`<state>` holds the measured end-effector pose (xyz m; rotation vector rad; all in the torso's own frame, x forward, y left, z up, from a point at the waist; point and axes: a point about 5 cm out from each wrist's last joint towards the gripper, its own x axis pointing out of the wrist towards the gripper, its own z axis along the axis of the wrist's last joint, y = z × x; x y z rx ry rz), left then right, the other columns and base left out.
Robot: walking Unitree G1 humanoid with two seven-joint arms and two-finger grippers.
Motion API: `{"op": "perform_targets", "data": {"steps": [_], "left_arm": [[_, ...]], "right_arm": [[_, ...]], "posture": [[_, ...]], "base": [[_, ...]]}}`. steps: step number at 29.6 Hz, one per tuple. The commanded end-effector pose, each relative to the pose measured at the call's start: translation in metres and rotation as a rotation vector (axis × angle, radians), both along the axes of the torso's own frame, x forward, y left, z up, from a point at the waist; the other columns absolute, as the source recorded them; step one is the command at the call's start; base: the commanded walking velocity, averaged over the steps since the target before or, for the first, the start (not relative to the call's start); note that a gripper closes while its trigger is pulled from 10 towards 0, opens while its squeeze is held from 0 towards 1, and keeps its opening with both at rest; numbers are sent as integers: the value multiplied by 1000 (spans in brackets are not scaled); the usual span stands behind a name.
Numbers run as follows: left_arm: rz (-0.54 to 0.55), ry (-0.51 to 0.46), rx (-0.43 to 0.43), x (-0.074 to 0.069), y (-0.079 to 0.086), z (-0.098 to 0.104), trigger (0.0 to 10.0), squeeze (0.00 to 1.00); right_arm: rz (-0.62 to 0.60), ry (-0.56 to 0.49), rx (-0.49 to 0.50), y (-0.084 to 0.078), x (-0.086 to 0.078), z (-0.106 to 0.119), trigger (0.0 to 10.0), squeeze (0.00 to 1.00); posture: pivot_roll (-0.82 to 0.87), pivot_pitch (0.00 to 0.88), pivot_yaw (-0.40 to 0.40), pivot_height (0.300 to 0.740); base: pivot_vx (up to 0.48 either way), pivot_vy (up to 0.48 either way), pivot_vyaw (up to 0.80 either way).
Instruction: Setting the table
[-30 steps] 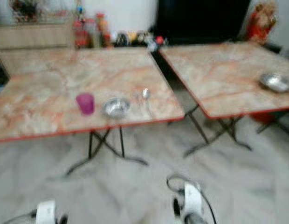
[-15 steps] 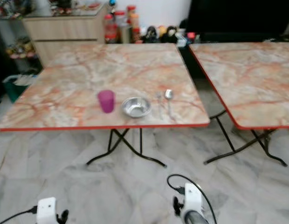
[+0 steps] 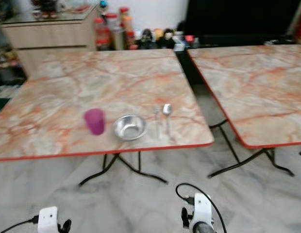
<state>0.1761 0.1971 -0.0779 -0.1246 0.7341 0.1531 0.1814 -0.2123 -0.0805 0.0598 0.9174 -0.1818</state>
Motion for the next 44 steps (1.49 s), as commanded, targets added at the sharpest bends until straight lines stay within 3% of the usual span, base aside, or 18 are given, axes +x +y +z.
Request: {"op": "perform_targets", "data": {"steps": [1, 11, 18, 24, 28, 31, 34, 37, 40, 42, 44], "left_arm": [[11, 25, 37, -8, 15, -1, 10000, 0], [-7, 25, 41, -8, 15, -1, 10000, 0], [-1, 33, 52, -10, 16, -2, 10000, 0], [140, 11, 44, -14, 27, -1, 10000, 0], [316, -115, 114, -5, 56, 16, 10000, 0], [354, -163, 152, 0, 66, 24, 10000, 0], [441, -279, 231, 11, 88, 44, 10000, 0], [461, -305, 244, 13, 93, 48, 10000, 0], [531, -541, 370, 41, 124, 97, 10000, 0], [544, -692, 413, 60, 133, 130, 10000, 0], [536, -769, 416, 70, 135, 147, 10000, 0]], "right_arm": [[23, -26, 21, 13, 10, 3, 10000, 0], [31, -27, 16, 16, 12, 3, 10000, 0], [30, -26, 17, 17, 11, 3, 10000, 0], [19, -21, 15, 16, 9, 2, 10000, 0], [19, -20, 10, 15, 8, 2, 10000, 0], [22, -20, 7, 14, 9, 2, 10000, 0], [26, -21, 3, 14, 9, 2, 10000, 0], [26, -21, 3, 14, 9, 2, 10000, 0], [34, -25, 2, 15, 11, 3, 10000, 0], [39, -27, 2, 16, 12, 3, 10000, 0], [40, -28, 2, 16, 12, 4, 10000, 0]], "posture": [[65, 0, -27, 714], [67, 0, -24, 714], [69, 0, -25, 714], [67, 0, -25, 714], [68, 0, -29, 714], [78, 0, -36, 714], [80, 0, -39, 714], [80, 0, -39, 714], [83, 0, -42, 714], [82, 0, -41, 714], [82, 0, -41, 714]], "base": [[345, 0, 0], [334, 0, 0], [0, 0, 0], [0, 0, 0], [0, 0, 0], [0, 0, 0], [0, 0, 0], [0, 0, 0], [0, 0, 0], [0, 0, 0], [0, 0, 0]]}}
